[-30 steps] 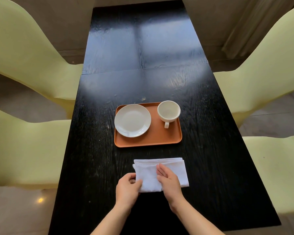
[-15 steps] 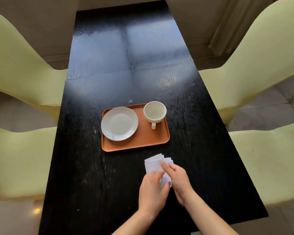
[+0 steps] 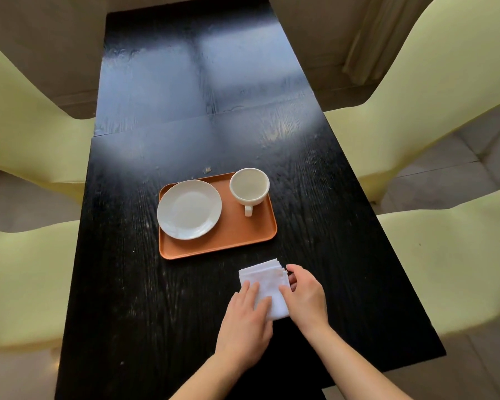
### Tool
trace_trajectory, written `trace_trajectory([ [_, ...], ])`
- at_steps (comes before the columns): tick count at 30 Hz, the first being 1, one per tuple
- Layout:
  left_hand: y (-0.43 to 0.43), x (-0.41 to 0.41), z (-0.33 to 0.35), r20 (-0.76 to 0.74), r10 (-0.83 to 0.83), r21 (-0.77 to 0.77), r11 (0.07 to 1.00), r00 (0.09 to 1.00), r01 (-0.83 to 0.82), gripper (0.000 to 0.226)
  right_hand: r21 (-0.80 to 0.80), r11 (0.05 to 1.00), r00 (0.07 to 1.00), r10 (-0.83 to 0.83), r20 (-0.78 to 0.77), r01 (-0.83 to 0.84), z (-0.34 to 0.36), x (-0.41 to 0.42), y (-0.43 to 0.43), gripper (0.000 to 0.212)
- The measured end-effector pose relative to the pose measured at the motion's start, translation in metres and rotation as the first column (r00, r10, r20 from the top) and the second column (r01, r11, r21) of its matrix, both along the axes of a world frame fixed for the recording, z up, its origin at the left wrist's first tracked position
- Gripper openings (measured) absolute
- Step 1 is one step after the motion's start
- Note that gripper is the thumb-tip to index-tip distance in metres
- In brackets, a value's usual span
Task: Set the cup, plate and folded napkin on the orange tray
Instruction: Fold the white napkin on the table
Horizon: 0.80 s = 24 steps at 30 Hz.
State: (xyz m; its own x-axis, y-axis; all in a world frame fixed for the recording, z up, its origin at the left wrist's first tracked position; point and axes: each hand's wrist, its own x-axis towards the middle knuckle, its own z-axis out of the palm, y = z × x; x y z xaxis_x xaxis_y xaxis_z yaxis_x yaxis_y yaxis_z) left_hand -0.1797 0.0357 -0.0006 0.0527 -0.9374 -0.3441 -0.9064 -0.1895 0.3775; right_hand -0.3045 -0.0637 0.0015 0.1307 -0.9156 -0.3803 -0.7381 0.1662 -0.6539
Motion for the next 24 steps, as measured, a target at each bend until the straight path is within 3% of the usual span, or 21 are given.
trace_trajectory([
  [4,0.003,0.001,-0.01,0.06,-0.128,0.066,0.99,0.99,0.124,0.059,-0.019,0.999,0.996,0.03,-0.081,-0.032,-0.008,-0.004,0.0,0.039],
  [8,0.002,0.005,-0.01,0.115,-0.143,0.034,0.99,0.983,0.14,0.059,-0.003,0.998,0.993,0.055,-0.103,-0.056,-0.012,-0.01,0.0,0.045],
  [12,-0.001,0.005,-0.011,0.163,-0.117,-0.046,0.991,0.98,0.126,0.055,-0.176,0.958,0.966,0.198,-0.165,-0.226,-0.013,-0.015,0.003,0.057],
  [15,0.001,0.004,-0.018,0.169,-0.179,-0.073,0.978,0.969,0.194,0.059,-0.294,0.802,0.849,0.452,-0.273,-0.521,-0.017,-0.02,0.0,0.059],
  [17,0.008,0.001,-0.023,0.167,-0.244,-0.046,0.966,0.955,0.255,0.063,-0.251,0.69,0.726,0.581,-0.367,-0.679,-0.024,-0.025,-0.007,0.056],
  [20,0.02,-0.001,-0.035,0.153,-0.307,-0.003,0.95,0.939,0.311,0.07,-0.098,0.631,0.602,0.665,-0.441,-0.77,-0.035,-0.031,-0.019,0.058],
  [24,0.019,0.001,-0.038,0.177,-0.325,0.013,0.945,0.929,0.328,0.076,-0.056,0.59,0.544,0.699,-0.464,-0.806,-0.039,-0.032,-0.024,0.06],
])
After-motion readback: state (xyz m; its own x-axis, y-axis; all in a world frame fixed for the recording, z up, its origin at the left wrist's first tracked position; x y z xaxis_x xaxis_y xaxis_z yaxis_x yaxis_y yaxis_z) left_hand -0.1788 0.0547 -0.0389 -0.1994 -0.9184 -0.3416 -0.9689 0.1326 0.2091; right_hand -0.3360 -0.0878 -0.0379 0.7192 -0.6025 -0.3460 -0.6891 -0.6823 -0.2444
